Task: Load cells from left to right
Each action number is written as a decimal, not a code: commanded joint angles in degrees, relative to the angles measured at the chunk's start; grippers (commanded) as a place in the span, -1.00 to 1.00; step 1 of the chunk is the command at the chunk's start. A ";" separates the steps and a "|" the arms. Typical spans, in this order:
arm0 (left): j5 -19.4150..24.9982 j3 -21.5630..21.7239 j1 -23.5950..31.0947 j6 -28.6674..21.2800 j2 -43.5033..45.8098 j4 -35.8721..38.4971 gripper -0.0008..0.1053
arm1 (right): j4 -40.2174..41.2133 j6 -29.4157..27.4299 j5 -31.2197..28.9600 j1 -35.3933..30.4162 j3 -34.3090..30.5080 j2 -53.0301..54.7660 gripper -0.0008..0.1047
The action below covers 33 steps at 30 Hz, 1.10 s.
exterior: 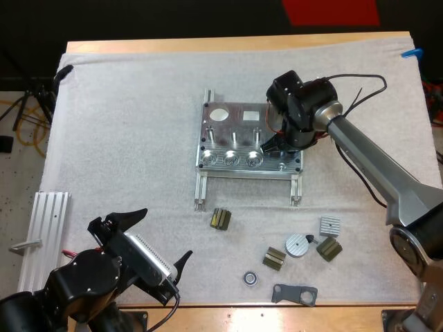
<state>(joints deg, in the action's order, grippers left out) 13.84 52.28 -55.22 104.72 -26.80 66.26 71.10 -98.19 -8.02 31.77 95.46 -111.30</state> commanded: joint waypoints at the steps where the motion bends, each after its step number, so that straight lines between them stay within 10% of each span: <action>1: 1.25 0.05 -0.10 0.69 0.36 -0.60 0.79 | 0.81 -0.71 0.12 -0.25 0.04 -0.79 -0.99; 20: 1.25 0.05 -0.10 0.49 0.36 -0.60 0.79 | -3.46 -0.71 0.12 -0.25 0.04 -0.79 -0.96; 28: 1.25 0.05 -0.10 0.49 0.36 -0.60 0.79 | -4.72 -0.71 -1.27 -0.25 0.04 -0.79 0.03; 33: 1.25 0.05 -0.10 0.49 0.36 -0.60 0.79 | -4.87 -0.71 -1.27 -0.25 0.04 -0.57 0.14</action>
<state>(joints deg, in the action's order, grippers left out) 13.84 52.28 -55.22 104.72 -26.80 66.26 66.95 -98.32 -11.63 31.03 95.36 -112.09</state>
